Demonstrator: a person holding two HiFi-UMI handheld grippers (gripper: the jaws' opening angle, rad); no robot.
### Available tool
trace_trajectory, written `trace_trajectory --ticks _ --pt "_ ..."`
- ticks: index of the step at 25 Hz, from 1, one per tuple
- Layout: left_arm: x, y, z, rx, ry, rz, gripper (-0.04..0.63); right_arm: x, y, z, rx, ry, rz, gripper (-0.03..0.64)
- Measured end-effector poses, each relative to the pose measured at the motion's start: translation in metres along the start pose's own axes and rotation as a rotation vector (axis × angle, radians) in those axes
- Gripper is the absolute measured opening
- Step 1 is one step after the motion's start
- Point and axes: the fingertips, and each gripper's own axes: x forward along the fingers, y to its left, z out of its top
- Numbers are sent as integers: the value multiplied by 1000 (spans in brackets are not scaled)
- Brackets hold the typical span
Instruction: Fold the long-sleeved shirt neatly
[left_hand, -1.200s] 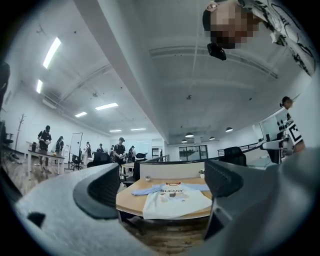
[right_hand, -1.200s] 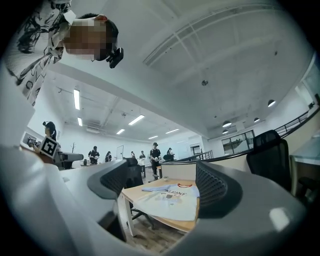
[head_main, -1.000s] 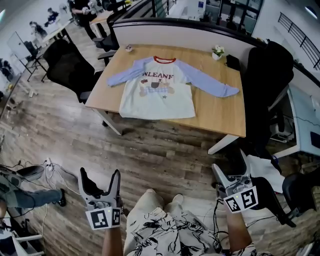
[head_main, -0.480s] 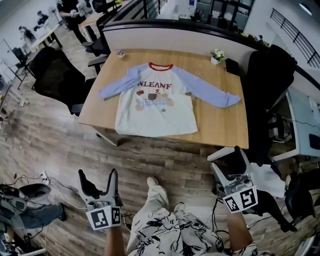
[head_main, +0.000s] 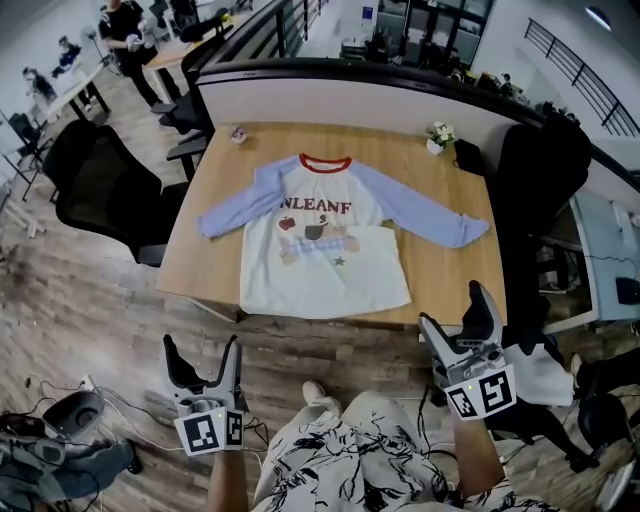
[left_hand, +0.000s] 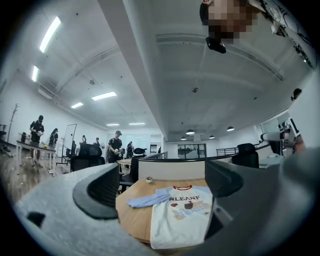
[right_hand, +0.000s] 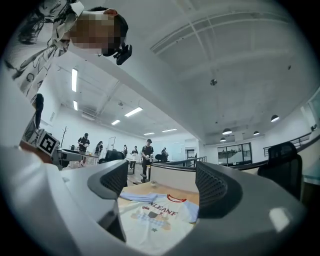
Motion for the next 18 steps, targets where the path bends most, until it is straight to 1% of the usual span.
trace_trajectory --ticks 4,9,14,18 --pt "28 9 -12 3 31 -10 523 19 -11 -9 15 26 -20 420" --pt "72 3 -20 13 53 -22 523 50 -39 -21 28 41 -43 419" --pt "122 0 -9 26 61 9 523 103 -70 -19 46 41 -16 419" --pt "168 -6 -11 30 59 27 523 147 -101 -27 57 41 14 419"
